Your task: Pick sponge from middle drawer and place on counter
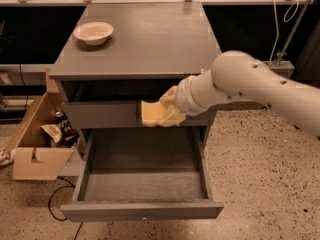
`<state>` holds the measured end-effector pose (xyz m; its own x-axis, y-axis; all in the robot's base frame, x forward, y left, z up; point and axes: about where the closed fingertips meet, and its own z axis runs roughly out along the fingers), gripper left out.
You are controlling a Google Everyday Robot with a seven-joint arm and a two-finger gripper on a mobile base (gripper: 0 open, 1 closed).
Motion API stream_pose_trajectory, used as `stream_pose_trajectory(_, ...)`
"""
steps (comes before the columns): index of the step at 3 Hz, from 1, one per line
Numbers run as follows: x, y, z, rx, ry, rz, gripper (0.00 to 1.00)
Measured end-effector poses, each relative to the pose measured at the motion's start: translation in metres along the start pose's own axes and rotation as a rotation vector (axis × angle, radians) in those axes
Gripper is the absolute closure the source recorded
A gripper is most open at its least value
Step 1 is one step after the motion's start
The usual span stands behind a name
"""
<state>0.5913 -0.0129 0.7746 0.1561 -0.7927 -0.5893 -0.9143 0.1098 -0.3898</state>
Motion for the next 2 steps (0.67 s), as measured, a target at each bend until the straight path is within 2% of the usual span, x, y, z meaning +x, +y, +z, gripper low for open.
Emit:
stream_pose_trajectory(1,-0.0462,-0.0455,-0.0702,0.036,0.007,-0.038,1.0)
stream_pose_trajectory(2,-0.045,-0.0434,-0.0672,0.034,0.008,-0.037,1.0)
